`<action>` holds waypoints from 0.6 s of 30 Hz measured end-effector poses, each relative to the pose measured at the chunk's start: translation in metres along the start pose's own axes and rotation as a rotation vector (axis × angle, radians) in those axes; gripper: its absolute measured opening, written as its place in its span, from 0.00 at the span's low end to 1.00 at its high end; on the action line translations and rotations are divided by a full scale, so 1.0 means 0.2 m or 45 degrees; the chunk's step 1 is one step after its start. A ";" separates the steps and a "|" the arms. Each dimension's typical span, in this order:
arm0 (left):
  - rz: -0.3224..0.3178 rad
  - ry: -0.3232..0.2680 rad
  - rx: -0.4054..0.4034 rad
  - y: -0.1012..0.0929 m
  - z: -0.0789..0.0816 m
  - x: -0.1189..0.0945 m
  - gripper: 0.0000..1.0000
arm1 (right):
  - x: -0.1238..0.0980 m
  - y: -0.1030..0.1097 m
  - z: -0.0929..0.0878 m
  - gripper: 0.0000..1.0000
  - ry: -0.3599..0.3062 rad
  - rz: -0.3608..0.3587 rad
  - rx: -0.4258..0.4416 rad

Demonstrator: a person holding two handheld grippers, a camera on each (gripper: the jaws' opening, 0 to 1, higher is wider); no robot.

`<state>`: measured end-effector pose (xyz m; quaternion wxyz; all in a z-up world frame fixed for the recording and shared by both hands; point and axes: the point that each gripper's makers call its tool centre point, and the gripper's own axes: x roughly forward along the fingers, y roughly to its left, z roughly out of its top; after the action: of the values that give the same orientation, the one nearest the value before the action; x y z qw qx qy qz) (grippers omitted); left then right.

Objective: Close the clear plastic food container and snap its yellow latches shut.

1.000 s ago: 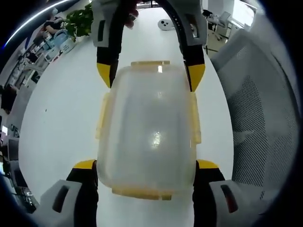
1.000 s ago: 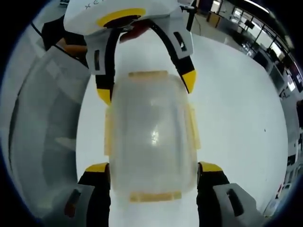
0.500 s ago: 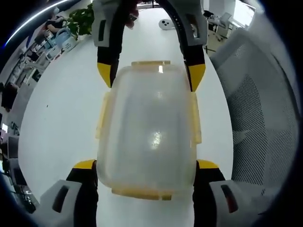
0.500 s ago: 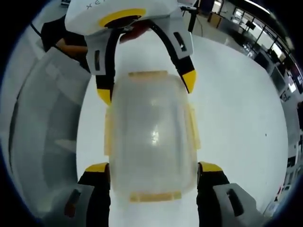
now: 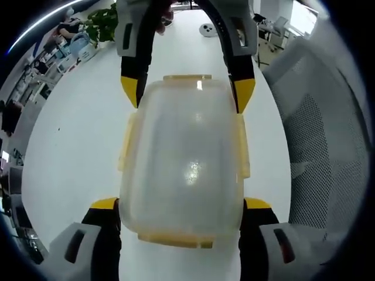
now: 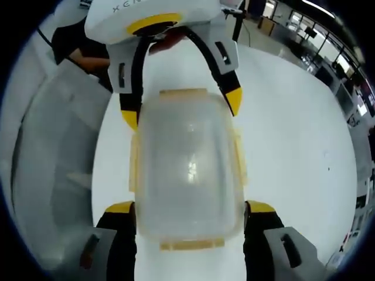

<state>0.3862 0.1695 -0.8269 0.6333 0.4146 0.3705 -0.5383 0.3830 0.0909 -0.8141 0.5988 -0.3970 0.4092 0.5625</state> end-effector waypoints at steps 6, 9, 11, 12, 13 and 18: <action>0.000 -0.012 -0.003 0.04 0.00 0.00 0.85 | 0.00 -0.04 0.00 0.75 -0.007 0.001 -0.004; 0.000 -0.013 -0.005 0.05 0.00 0.01 0.85 | 0.00 -0.06 0.00 0.75 -0.012 0.002 -0.005; 0.000 -0.012 -0.005 0.06 0.01 0.01 0.85 | 0.00 -0.07 0.00 0.75 -0.014 0.003 -0.007; 0.000 -0.012 -0.005 0.07 0.01 0.01 0.85 | 0.00 -0.08 0.00 0.75 -0.015 0.002 -0.007; 0.000 -0.011 -0.005 0.08 0.01 0.01 0.85 | 0.00 -0.09 0.00 0.75 -0.016 0.003 -0.007; -0.002 -0.008 -0.003 0.12 0.01 0.02 0.85 | 0.00 -0.12 0.00 0.75 -0.018 0.002 -0.006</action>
<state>0.4099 0.1680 -0.8271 0.6345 0.4121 0.3693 -0.5396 0.4067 0.0898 -0.8139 0.6003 -0.3941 0.4038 0.5668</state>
